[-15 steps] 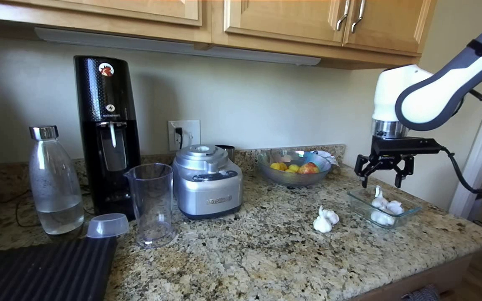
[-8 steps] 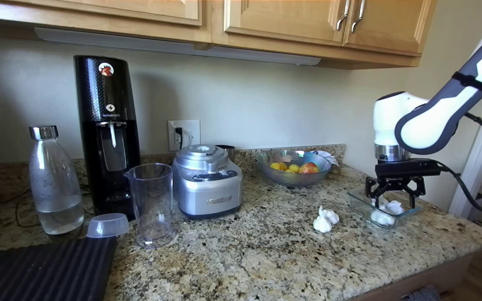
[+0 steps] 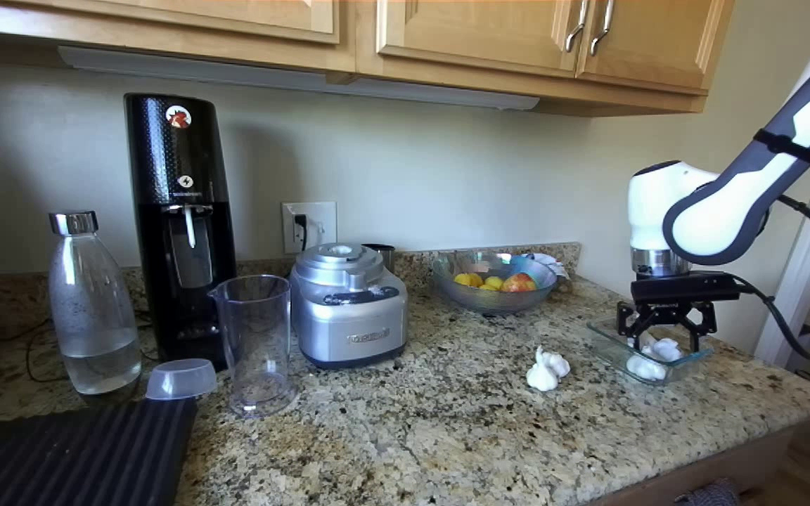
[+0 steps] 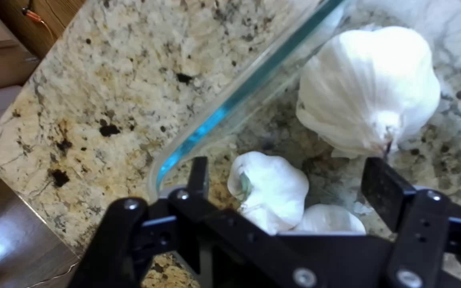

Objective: Remove the cloves of garlic from the glass bowl and put it on the counter

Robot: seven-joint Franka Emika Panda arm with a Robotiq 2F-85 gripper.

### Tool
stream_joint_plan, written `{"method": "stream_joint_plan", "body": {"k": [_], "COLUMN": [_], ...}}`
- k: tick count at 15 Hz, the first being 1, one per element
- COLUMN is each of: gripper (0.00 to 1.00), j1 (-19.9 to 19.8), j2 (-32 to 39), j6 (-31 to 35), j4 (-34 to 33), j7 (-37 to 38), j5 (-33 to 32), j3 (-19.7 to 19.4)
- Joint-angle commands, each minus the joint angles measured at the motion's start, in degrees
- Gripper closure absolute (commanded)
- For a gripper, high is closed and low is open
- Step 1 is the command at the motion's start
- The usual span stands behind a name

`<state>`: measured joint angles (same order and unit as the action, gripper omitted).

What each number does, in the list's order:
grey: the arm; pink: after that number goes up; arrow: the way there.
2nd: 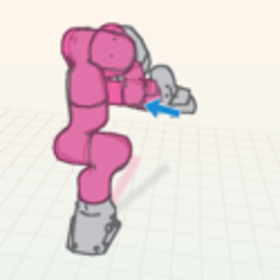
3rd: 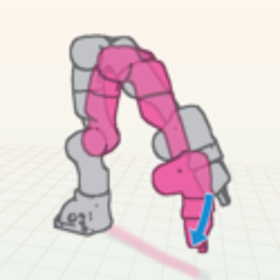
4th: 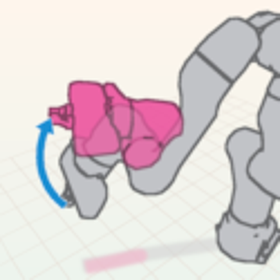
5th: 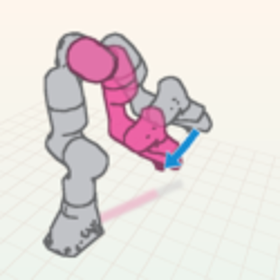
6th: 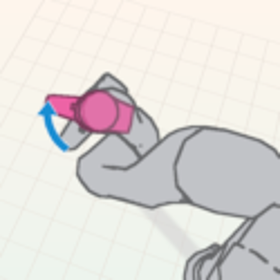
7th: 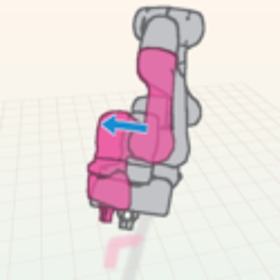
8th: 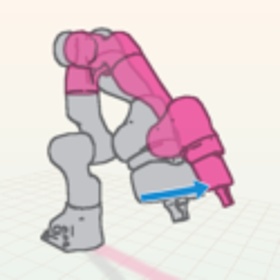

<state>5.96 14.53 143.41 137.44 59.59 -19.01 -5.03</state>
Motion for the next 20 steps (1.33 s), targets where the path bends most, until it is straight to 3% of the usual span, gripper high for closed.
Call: {"method": "stream_joint_plan", "body": {"k": [1,5,11,12,13,19,20], "gripper": [0.33,0.59,0.51,0.59,0.76,0.91,0.88], "j1": [-0.2,0.2,0.6,0.7,0.7,1.0,1.1], "j2": [-0.8,-0.8,-1.6,-1.5,-1.6,-5.9,-6.9], "j6": [4.5,9.6,13.5,13.9,14.1,13.1,13.1], "j4": [2.2,3.6,5.0,5.0,5.3,7.1,7.6], "j7": [-0.6,-0.9,-0.5,-0.4,-0.6,-2.4,-2.6], "j5": [-0.1,-2.1,-5.7,-6.0,-6.0,-3.5,-3.4], "j3": [-0.6,-1.9,-4.4,-4.6,-4.7,-2.6,-2.3]}}
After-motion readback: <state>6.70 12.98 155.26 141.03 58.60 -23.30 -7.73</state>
